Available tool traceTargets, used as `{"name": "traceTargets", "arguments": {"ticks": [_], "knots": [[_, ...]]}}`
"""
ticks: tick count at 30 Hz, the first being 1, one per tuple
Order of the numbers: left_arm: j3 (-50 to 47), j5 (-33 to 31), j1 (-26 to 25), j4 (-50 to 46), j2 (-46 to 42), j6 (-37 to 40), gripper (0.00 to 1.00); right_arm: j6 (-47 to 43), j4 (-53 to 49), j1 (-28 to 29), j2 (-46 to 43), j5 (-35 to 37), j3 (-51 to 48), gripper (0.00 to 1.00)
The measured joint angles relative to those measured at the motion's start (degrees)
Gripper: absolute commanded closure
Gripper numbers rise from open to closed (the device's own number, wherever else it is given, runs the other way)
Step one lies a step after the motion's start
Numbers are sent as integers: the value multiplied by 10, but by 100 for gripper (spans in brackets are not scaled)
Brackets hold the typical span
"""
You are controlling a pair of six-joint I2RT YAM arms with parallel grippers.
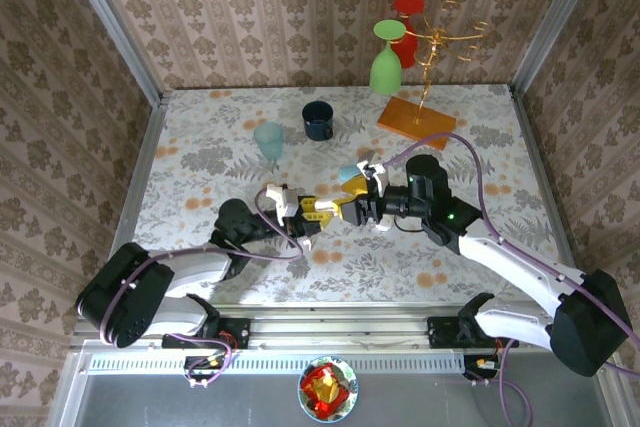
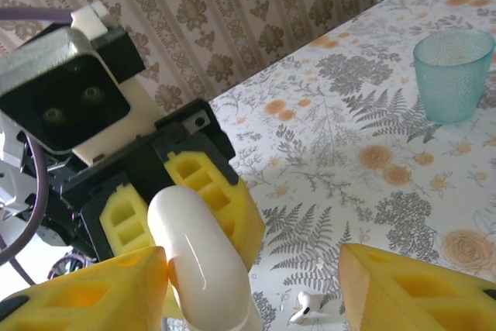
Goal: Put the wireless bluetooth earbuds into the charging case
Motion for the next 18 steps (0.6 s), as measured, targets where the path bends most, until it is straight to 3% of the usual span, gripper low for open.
{"name": "traceTargets", "arguments": {"ticks": [9, 18], "knots": [[8, 26, 0, 1, 6, -2, 100, 6, -14, 0, 23, 22, 21, 39], [8, 30, 19, 1, 18, -2, 100, 24, -29, 0, 13, 22, 35, 29]]}}
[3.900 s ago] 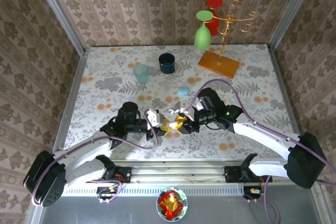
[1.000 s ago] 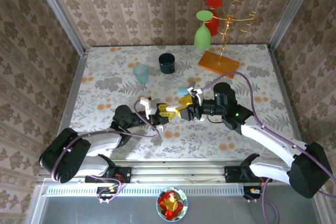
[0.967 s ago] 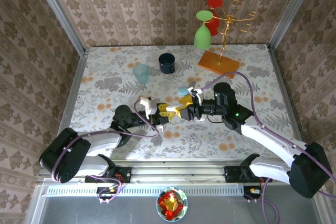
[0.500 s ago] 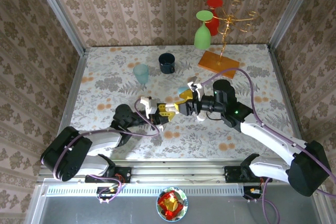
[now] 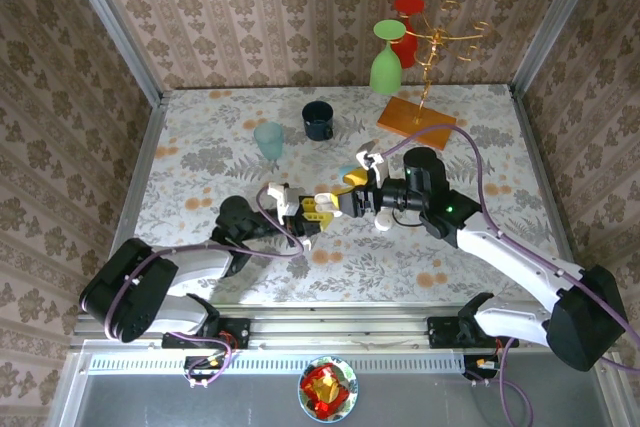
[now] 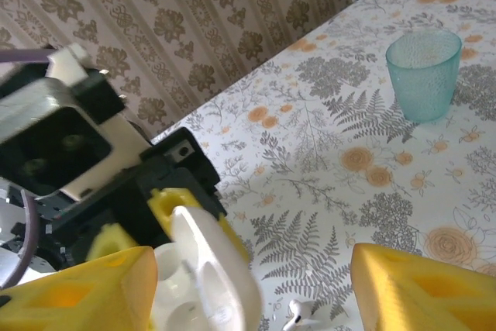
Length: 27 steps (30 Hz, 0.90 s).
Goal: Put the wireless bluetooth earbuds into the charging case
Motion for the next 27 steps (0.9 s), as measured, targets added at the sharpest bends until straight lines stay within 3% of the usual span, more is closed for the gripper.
{"name": "traceTargets", "arguments": {"ticks": [4, 11, 15, 18, 27], "knots": [[-1, 0, 26, 1, 1, 0, 100, 2, -5, 0, -23, 26, 0, 31], [-17, 0, 108, 4, 1, 9, 100, 40, -76, -2, -17, 141, 17, 37], [-24, 0, 156, 4, 2, 21, 100, 94, -112, -2, 46, 179, 43, 40], [-32, 0, 185, 4, 2, 29, 100, 146, -120, -2, 103, 188, 49, 48], [-50, 5, 238, 4, 2, 44, 100, 225, -131, 37, 268, 165, 82, 49]]}}
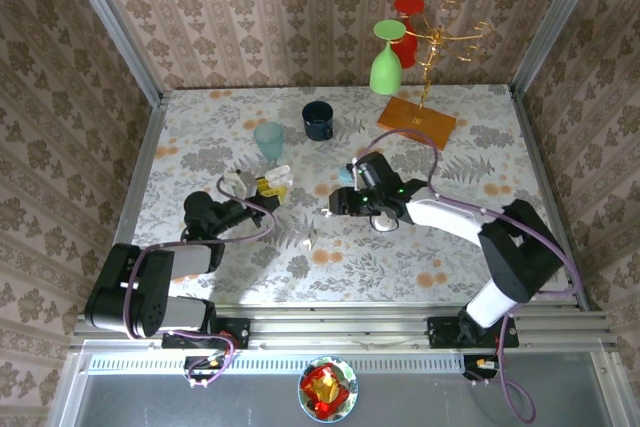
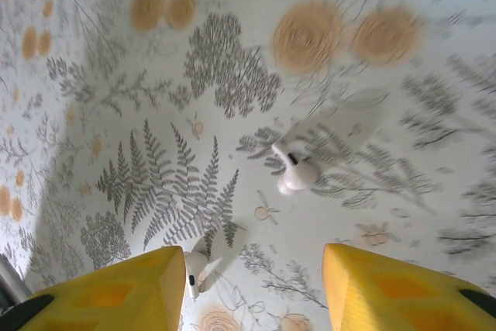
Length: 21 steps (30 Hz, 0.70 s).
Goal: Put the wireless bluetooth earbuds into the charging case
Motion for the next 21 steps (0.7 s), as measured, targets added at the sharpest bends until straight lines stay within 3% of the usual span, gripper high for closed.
{"name": "traceTargets", "arguments": {"ticks": [7, 21], "knots": [[-10, 0, 22, 0, 0, 4, 100, 10, -19, 28, 70, -24, 45, 52], [-14, 2, 22, 0, -1, 6, 100, 16, -57, -2, 136, -19, 94, 57]]}}
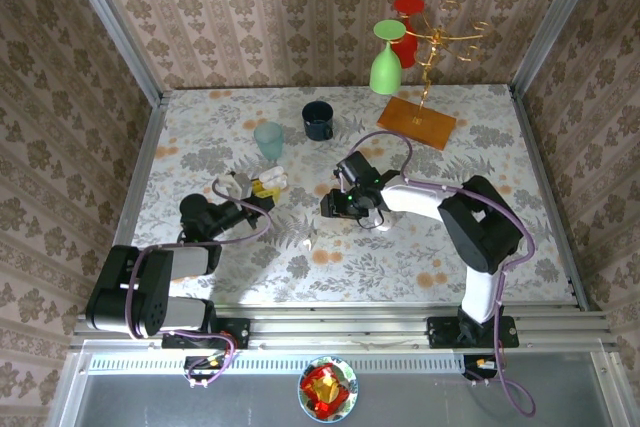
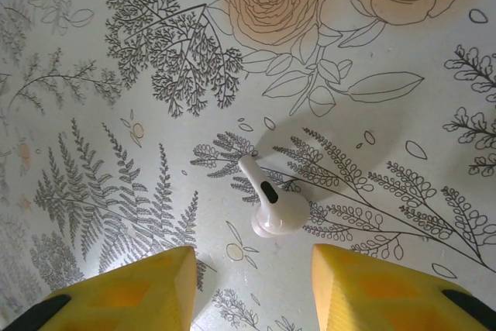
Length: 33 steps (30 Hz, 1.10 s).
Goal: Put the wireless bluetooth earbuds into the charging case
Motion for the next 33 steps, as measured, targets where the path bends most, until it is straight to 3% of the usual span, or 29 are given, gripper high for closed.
{"name": "traceTargets", "arguments": {"ticks": [23, 33], "knots": [[0, 8, 0, 0, 0, 0, 100, -16, -39, -10, 61, 4, 61, 74], [0, 8, 0, 0, 0, 0, 100, -132, -72, 33, 44, 125, 65, 80]]}}
